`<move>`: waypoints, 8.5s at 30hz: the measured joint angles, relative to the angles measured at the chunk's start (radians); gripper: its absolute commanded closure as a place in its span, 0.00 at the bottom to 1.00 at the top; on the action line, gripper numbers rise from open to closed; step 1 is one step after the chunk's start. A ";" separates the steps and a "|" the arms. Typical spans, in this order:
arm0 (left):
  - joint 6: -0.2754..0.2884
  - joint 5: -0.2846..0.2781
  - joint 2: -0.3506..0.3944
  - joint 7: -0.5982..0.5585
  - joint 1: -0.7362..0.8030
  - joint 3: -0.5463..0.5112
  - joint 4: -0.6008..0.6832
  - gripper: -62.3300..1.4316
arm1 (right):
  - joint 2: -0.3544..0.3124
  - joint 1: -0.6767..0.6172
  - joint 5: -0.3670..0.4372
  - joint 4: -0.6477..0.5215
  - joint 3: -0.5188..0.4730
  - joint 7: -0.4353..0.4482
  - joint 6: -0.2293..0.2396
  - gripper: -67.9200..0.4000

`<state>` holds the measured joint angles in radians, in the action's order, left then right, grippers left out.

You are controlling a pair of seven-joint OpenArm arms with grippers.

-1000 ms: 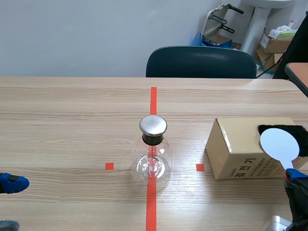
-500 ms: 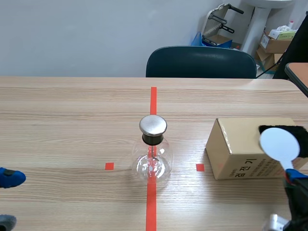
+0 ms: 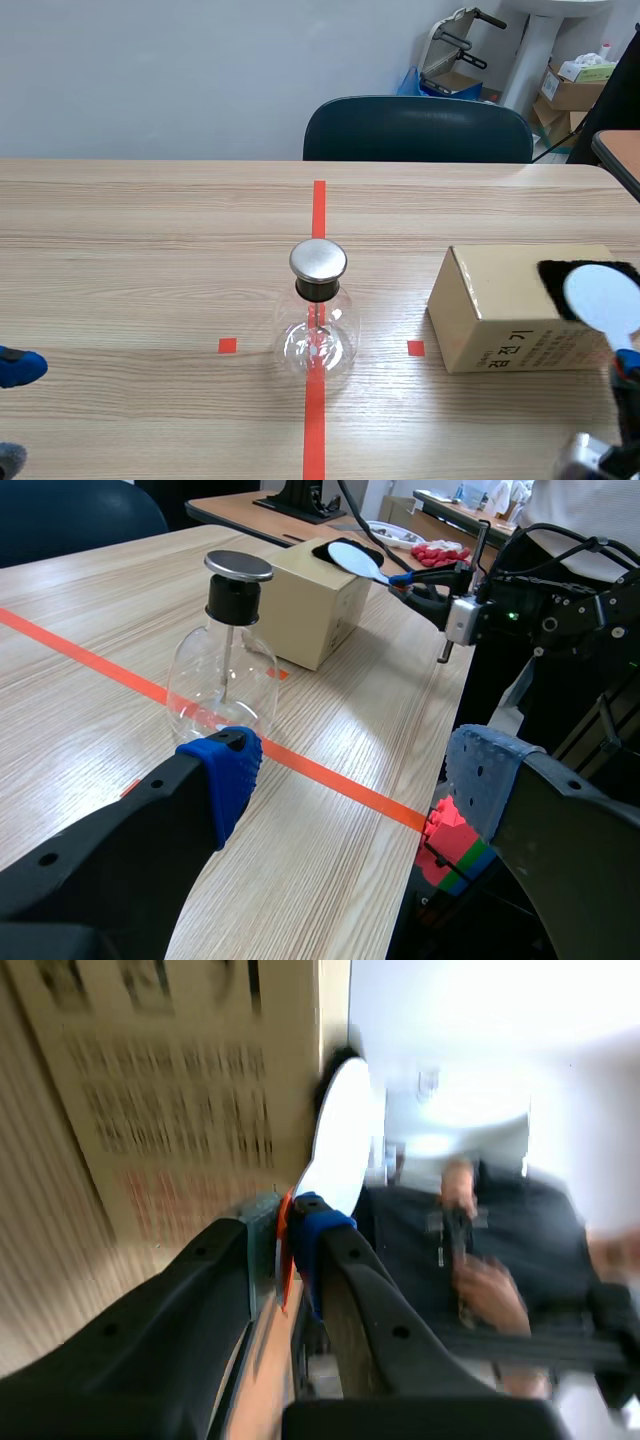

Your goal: Do the electroscope experiment

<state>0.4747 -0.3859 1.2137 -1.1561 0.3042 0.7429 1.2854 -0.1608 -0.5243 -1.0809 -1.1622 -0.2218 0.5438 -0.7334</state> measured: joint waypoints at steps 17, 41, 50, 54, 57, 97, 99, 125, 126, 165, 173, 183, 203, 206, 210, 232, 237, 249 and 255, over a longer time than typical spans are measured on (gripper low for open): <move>0.000 0.000 0.000 0.000 0.000 0.000 0.000 0.32 | -0.006 0.000 0.009 0.000 -0.014 -0.072 0.000 0.97; 0.000 0.000 0.000 0.011 0.000 0.000 0.000 0.32 | -0.013 0.000 -0.008 0.000 -0.008 0.052 0.000 0.97; 0.000 0.000 0.000 0.011 0.000 0.000 0.000 0.32 | -0.016 0.000 -0.004 0.000 -0.012 0.166 0.000 0.97; 0.000 0.000 0.000 0.011 0.000 0.000 0.000 0.32 | -0.016 0.000 -0.004 0.000 -0.011 0.094 0.000 0.97; 0.000 0.000 0.000 0.011 0.000 0.000 0.000 0.32 | -0.017 0.000 0.007 0.000 -0.010 -0.082 0.000 0.97; 0.000 0.000 0.000 0.007 0.000 0.000 0.000 0.32 | -0.014 -0.005 0.003 0.000 0.014 0.002 0.000 0.97; 0.000 0.000 0.000 0.007 0.000 0.000 0.000 0.32 | -0.014 -0.005 0.009 0.000 0.013 -0.095 0.000 0.97; 0.000 0.000 0.000 0.007 0.000 0.000 0.000 0.32 | -0.013 -0.005 0.000 0.000 0.013 0.055 0.000 0.97; 0.000 0.000 0.000 0.007 0.000 0.000 0.000 0.32 | -0.013 -0.005 0.003 0.000 0.014 -0.019 0.000 0.97; -0.019 0.000 0.000 0.007 0.000 0.000 0.000 0.32 | -0.002 -0.006 0.007 0.000 0.001 0.081 0.000 0.97; -0.019 0.000 0.000 0.007 0.000 0.000 0.000 0.32 | -0.003 -0.005 0.003 0.000 0.001 -0.087 0.000 0.97; -0.180 0.012 -0.080 0.163 -0.002 0.000 -0.001 0.32 | -0.002 -0.006 0.003 0.000 0.001 0.070 0.000 0.97; -0.274 0.071 -0.402 0.572 -0.252 0.000 -0.031 0.46 | -0.003 -0.006 0.008 0.000 0.000 -0.021 0.000 0.97; -0.284 0.070 -0.465 0.612 -0.291 0.000 -0.070 0.55 | -0.003 -0.006 0.007 0.000 0.000 -0.008 0.000 0.97; -0.293 0.077 -0.540 0.647 -0.337 0.000 -0.138 0.66 | -0.003 -0.006 0.004 0.000 0.000 0.019 0.000 0.97; -0.340 0.345 -0.752 0.637 -0.404 0.000 -0.377 0.92 | -0.003 -0.002 0.034 -0.413 0.026 -0.102 0.179 0.97; -0.340 0.377 -0.763 0.632 -0.402 0.000 -0.387 0.92 | -0.014 -0.002 0.034 -0.491 0.115 -0.184 0.195 0.97; -0.360 0.375 -0.762 0.636 -0.402 0.000 -0.387 0.92 | -0.047 -0.003 -0.109 -0.529 0.377 -0.376 0.130 0.97; -0.360 0.375 -0.762 0.626 -0.402 0.000 -0.387 0.92 | -0.047 -0.003 -0.216 -0.528 0.489 -0.467 0.106 0.97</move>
<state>0.1150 -0.0113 0.4519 -0.5297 -0.0975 0.7429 0.8982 -0.2077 -0.5270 -1.2964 -1.6905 0.2672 0.0765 -0.6277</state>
